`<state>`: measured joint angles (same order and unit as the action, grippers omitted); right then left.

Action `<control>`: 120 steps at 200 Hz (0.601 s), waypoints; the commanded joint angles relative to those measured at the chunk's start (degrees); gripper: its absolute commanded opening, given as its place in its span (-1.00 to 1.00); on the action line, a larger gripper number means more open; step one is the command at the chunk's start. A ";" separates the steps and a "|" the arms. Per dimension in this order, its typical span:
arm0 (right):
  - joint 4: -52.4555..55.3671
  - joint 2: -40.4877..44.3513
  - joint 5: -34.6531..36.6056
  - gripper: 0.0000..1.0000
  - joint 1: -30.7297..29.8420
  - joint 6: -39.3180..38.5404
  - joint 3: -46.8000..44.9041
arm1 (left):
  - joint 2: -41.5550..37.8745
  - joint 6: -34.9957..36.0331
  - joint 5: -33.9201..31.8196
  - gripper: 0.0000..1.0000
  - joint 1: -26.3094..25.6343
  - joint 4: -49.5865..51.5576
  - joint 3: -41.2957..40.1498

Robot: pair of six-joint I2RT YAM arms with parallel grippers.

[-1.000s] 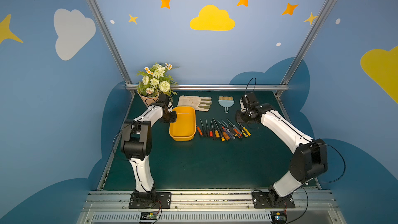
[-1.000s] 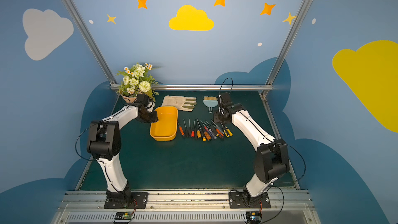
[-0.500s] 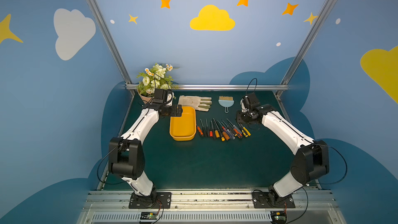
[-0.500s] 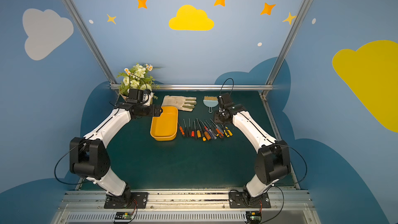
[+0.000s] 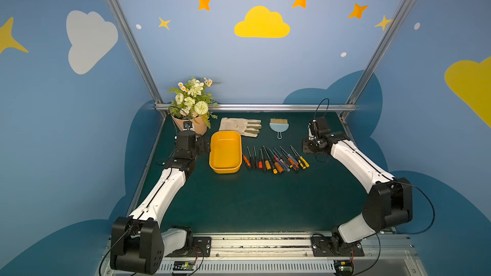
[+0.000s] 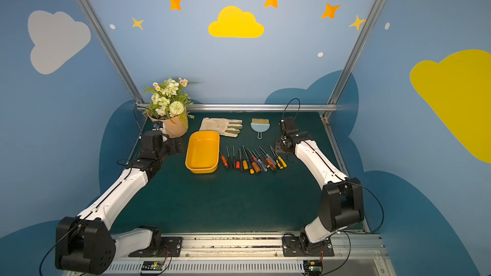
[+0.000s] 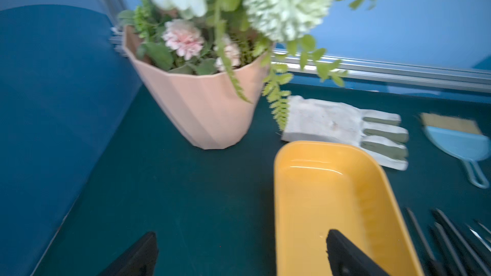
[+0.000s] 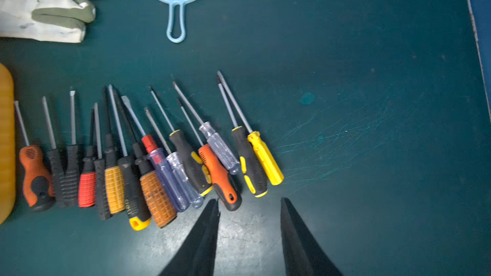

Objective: Take out the screwdriver from the storage box
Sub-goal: Place the storage box at the center of the board, then reset both arms

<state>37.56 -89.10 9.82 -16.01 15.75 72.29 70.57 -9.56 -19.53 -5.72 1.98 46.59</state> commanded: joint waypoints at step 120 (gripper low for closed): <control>-47.49 10.52 4.11 0.92 13.63 -12.00 -33.41 | 8.26 1.19 -15.01 1.00 0.56 -37.51 -22.65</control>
<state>6.44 -80.42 12.21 -2.72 7.44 42.57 76.66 -9.43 -34.54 -5.52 -26.55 25.82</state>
